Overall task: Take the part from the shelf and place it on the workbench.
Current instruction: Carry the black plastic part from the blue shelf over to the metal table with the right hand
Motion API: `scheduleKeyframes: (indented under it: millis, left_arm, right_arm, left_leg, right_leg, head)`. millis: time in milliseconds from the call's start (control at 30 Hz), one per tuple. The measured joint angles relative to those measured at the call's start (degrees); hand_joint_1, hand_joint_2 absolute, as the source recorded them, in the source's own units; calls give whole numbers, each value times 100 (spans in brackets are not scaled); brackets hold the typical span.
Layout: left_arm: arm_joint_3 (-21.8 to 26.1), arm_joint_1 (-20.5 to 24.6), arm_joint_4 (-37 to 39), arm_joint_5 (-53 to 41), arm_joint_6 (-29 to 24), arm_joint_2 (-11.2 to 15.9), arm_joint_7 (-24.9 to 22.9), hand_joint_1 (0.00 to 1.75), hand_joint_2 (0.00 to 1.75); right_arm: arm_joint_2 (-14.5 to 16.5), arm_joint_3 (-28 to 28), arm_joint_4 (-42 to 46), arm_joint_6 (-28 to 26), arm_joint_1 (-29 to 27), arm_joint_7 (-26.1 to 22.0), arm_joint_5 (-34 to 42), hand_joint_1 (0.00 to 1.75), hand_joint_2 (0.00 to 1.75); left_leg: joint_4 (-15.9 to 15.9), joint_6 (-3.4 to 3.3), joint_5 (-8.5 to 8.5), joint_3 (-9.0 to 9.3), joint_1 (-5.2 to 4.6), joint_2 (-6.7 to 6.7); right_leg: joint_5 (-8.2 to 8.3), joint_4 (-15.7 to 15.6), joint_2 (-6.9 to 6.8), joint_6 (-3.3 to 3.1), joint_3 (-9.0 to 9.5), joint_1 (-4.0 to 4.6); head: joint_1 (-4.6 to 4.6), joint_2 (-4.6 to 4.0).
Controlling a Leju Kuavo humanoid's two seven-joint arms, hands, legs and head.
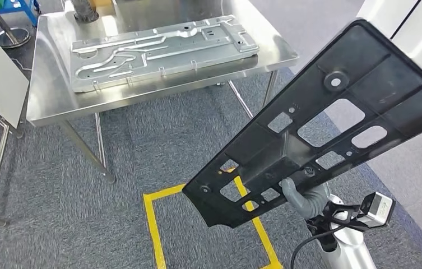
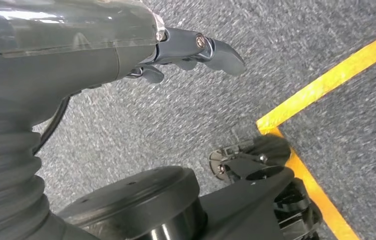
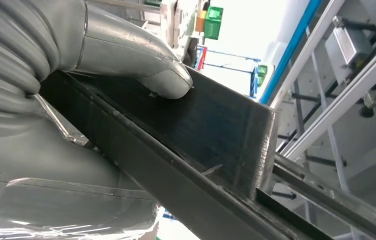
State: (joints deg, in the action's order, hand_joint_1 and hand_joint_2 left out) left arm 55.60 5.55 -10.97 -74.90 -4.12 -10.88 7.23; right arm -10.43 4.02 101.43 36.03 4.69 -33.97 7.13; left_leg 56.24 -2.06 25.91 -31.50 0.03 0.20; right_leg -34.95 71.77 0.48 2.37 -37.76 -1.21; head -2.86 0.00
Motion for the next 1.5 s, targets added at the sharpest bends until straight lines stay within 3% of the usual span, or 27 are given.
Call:
scheduleKeyframes:
  millis: [33,67,133,200,333,400,500,533,567,600,667,700,767,867,900,933,1000,1033,1067,1100,1167,1233,1333,1400,1433,1500]
  left_arm:
    - [1,-14,0,8,-1,0,4,0,175]
    - [1,-28,0,18,-1,0,9,0,175]
    - [2,-46,0,38,-3,-1,25,0,175]
    - [2,-52,0,57,-14,-2,45,0,175]
    - [2,-53,-1,93,-37,1,62,0,175]
    - [2,-47,-2,96,-39,3,65,0,175]
    - [6,-55,-2,107,-45,4,74,0,175]
    - [8,-54,-2,110,-50,4,76,0,175]
    - [10,-53,-2,115,-56,5,79,0,175]
    - [11,-54,-2,114,-62,7,79,0,175]
    - [14,-69,-2,119,-73,14,74,0,175]
    - [16,-76,-2,122,-76,17,73,0,175]
    - [17,-81,-2,124,-79,22,72,0,175]
    - [17,-81,-2,122,-80,22,72,0,175]
    - [17,-86,-2,113,-78,20,70,0,175]
    - [17,-92,-2,102,-74,17,68,0,175]
    - [17,-102,-2,72,-63,13,63,0,175]
    - [17,-105,-2,63,-60,13,63,0,175]
    - [17,-111,-2,54,-56,13,62,0,175]
    - [17,-117,-2,45,-52,13,62,0,175]
    - [14,-124,-2,22,-40,10,62,0,175]
    - [11,-116,-2,4,-32,5,63,0,175]
    - [10,-102,-2,0,-32,7,63,0,175]
    - [9,-91,-2,1,-31,8,63,0,175]
    - [9,-87,-2,1,-29,9,63,0,175]
    - [11,-85,-2,13,-25,9,67,0,175]
  right_arm:
    - [2,0,-1,3,-17,0,0,175,175]
    - [3,0,-2,13,-26,-2,1,175,175]
    - [5,0,-2,45,-27,-15,10,175,175]
    - [11,1,-9,86,-21,-46,33,175,175]
    - [16,2,-17,106,-21,-99,74,175,175]
    - [16,2,-17,107,-16,-103,89,175,175]
    - [15,2,-21,116,-14,-113,113,175,175]
    - [15,2,-27,129,-13,-119,120,175,175]
    - [16,2,-37,147,-10,-126,127,175,175]
    - [15,2,-47,168,-2,-133,132,175,175]
    - [14,2,-63,195,25,-148,140,175,175]
    - [14,3,-69,200,42,-157,144,175,175]
    - [15,4,-81,197,61,-171,146,175,175]
    - [15,4,-85,194,62,-174,146,175,175]
    - [19,4,-74,169,53,-177,146,175,175]
    - [22,4,-60,140,32,-180,145,175,175]
    - [31,4,-33,78,-54,-185,144,175,175]
    - [33,4,-29,68,-105,-185,142,175,175]
    - [34,4,-23,59,-152,-185,137,175,175]
    - [36,4,-8,47,-188,-185,131,175,175]
    - [37,3,49,16,-233,-185,116,175,175]
    - [44,1,110,-8,-270,-185,105,175,175]
    - [49,-2,181,-16,-320,-185,104,175,175]
    - [49,-2,225,-11,-329,-186,104,175,175]
    - [47,-2,243,-8,-330,-186,104,175,175]
    - [44,-2,254,-4,-332,-185,103,175,175]
  left_leg:
    - [5,-1,38,40,-4,-1]
    - [16,5,81,84,-3,-3]
    - [52,40,187,186,3,-9]
    - [99,104,294,234,-14,-16]
    - [104,223,396,276,-22,-8]
    - [386,285,562,180,-4,-6]
    - [1538,337,993,-466,24,-9]
    - [1794,340,1009,-654,27,-9]
    - [1826,331,898,-739,26,-9]
    - [1612,307,667,-705,22,-10]
    - [830,219,140,-439,-3,-14]
    - [497,176,-13,-314,-20,-13]
    - [243,135,-58,-219,-47,-11]
    - [222,134,-55,-223,-55,-10]
    - [154,105,-61,-167,-38,-7]
    - [85,72,-61,-105,-23,-5]
    - [-48,5,-37,36,6,0]
    - [-44,2,-5,63,3,-1]
    - [-38,6,31,99,2,-3]
    - [-27,15,74,145,4,-4]
    - [15,56,186,242,4,-7]
    - [66,117,292,286,-17,-14]
    - [67,200,370,309,-25,-7]
    - [236,264,485,258,-6,-2]
    - [491,295,608,140,6,-3]
    - [1284,341,919,-300,27,-4]
  right_leg:
    - [25,192,-2,11,-168,-5]
    - [174,149,-7,19,-225,-9]
    - [694,-535,-30,28,-30,-22]
    - [978,-1149,-49,1,208,-13]
    - [925,-1286,-18,-143,275,8]
    - [896,-1327,-18,-213,343,-10]
    - [824,-1343,-26,-267,437,-3]
    - [793,-1343,-23,-270,471,1]
    - [760,-1343,-17,-268,515,6]
    - [723,-1344,-9,-265,572,12]
    - [647,-1351,7,-248,687,29]
    - [618,-1354,15,-229,720,35]
    - [593,-1369,22,-181,731,36]
    - [593,-1378,24,-158,724,27]
    - [512,-1241,17,-132,671,30]
    - [386,-980,11,-102,543,32]
    - [69,-164,-4,-28,88,34]
    - [31,130,-5,-10,-129,31]
    - [110,223,-8,3,-252,27]
    - [311,71,-12,12,-250,21]
    - [823,-691,-29,10,19,6]
    - [1042,-1236,-35,-38,241,16]
    - [987,-1316,-16,-148,276,31]
    - [961,-1355,-12,-216,325,12]
    - [945,-1373,-16,-245,358,-1]
    - [896,-1378,-24,-273,407,-3]
  head:
    - [0,0]
    - [0,0]
    - [0,0]
    - [1,0]
    - [0,0]
    - [0,0]
    - [0,0]
    - [0,0]
    - [0,0]
    - [0,0]
    - [1,0]
    - [1,0]
    - [1,0]
    - [0,0]
    - [0,0]
    - [0,0]
    - [0,0]
    - [0,0]
    - [0,0]
    - [0,0]
    - [0,0]
    - [0,0]
    - [0,0]
    - [0,0]
    - [0,0]
    - [0,0]
